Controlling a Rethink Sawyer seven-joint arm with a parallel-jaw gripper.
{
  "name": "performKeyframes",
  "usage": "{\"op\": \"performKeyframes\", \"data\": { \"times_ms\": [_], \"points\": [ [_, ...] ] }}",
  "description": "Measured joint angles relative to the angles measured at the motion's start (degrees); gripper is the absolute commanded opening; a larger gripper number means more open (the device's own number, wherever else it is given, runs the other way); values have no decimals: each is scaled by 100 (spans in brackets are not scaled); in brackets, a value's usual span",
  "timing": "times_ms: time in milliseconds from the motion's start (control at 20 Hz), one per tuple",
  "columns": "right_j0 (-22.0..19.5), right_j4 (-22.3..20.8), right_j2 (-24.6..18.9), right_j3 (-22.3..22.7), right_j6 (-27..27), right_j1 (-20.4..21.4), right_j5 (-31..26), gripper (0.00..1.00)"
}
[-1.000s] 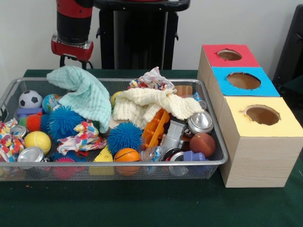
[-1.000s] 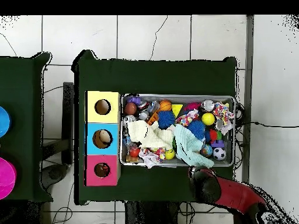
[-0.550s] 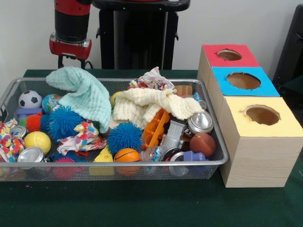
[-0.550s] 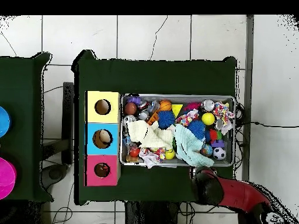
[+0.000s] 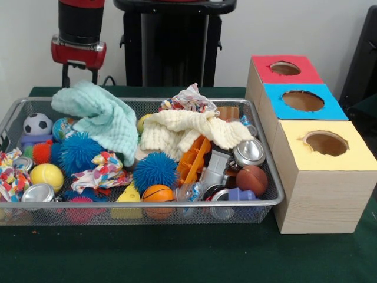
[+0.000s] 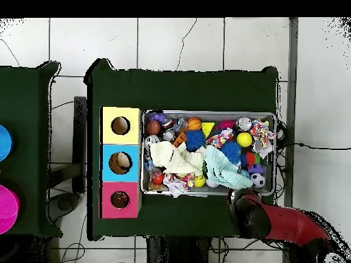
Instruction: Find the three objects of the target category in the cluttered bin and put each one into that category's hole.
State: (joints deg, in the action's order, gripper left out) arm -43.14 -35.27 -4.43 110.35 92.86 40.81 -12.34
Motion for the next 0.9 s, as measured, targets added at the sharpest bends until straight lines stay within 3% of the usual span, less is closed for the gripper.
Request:
{"op": "performKeyframes", "data": {
  "times_ms": [450, 650, 900],
  "points": [
    [-284, 337, -653, -289, 0, 636, -2, 100],
    [-281, 330, -698, -390, 0, 598, 28, 100],
    [-80, 329, -640, -676, 0, 171, 504, 100]
  ]
}}
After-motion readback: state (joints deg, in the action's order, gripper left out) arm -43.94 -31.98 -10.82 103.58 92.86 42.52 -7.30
